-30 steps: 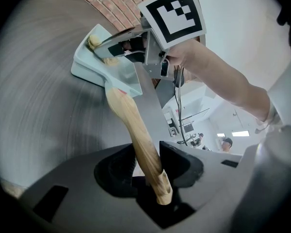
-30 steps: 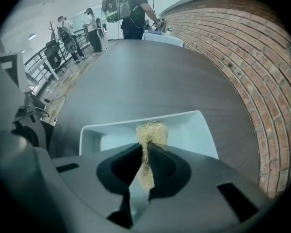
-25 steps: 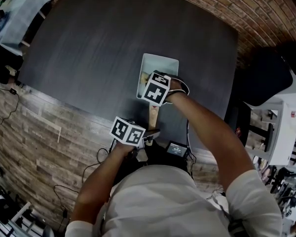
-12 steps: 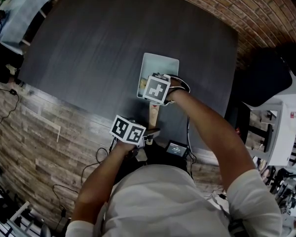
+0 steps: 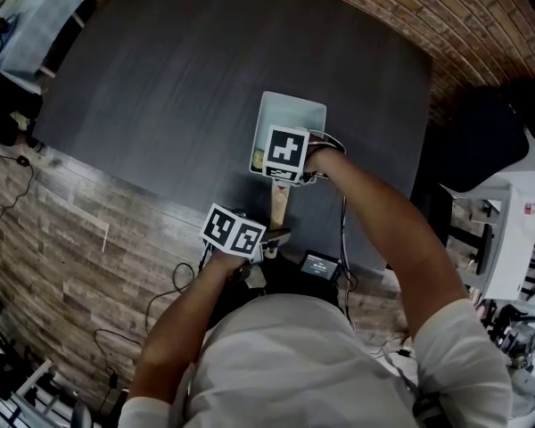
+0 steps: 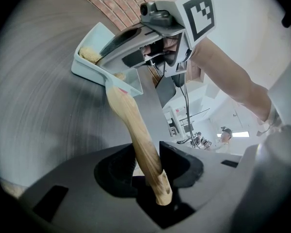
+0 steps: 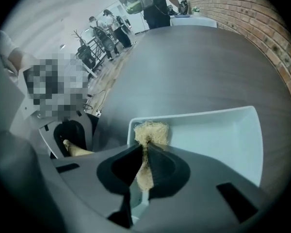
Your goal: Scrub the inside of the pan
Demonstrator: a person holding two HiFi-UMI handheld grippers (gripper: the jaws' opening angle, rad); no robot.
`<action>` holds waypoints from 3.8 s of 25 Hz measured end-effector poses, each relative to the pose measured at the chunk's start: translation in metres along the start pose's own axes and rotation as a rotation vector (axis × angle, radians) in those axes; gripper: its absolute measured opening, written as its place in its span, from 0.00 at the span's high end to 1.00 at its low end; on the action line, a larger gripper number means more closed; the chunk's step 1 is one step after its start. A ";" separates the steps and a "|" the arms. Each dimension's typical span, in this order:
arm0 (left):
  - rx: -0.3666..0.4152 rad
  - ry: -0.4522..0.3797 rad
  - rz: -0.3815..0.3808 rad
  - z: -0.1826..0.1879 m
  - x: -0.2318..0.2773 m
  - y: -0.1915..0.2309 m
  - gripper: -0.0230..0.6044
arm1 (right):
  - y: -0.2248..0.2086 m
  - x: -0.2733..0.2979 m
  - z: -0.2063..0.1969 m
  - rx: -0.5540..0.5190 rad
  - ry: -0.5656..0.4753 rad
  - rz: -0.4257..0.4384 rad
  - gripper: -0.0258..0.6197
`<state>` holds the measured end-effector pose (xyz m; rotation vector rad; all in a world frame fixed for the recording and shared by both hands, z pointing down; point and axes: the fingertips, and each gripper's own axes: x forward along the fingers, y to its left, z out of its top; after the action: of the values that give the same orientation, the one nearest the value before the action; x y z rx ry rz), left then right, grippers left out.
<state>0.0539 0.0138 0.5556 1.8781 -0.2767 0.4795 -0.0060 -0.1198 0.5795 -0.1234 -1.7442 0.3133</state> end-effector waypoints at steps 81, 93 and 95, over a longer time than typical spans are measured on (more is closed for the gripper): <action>-0.313 -0.300 0.049 0.007 -0.013 0.012 0.78 | -0.109 -0.052 -0.064 -0.096 0.110 -0.573 0.90; -0.359 -0.363 0.082 0.011 -0.025 0.021 0.78 | -0.069 -0.037 -0.068 -0.006 0.077 -0.419 0.89; -0.365 -0.370 0.088 0.012 -0.025 0.021 0.78 | -0.061 -0.035 -0.070 -0.008 0.076 -0.400 0.89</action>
<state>0.0257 -0.0055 0.5581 1.5896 -0.6502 0.1215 0.0751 -0.1776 0.5754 0.2041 -1.6516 0.0080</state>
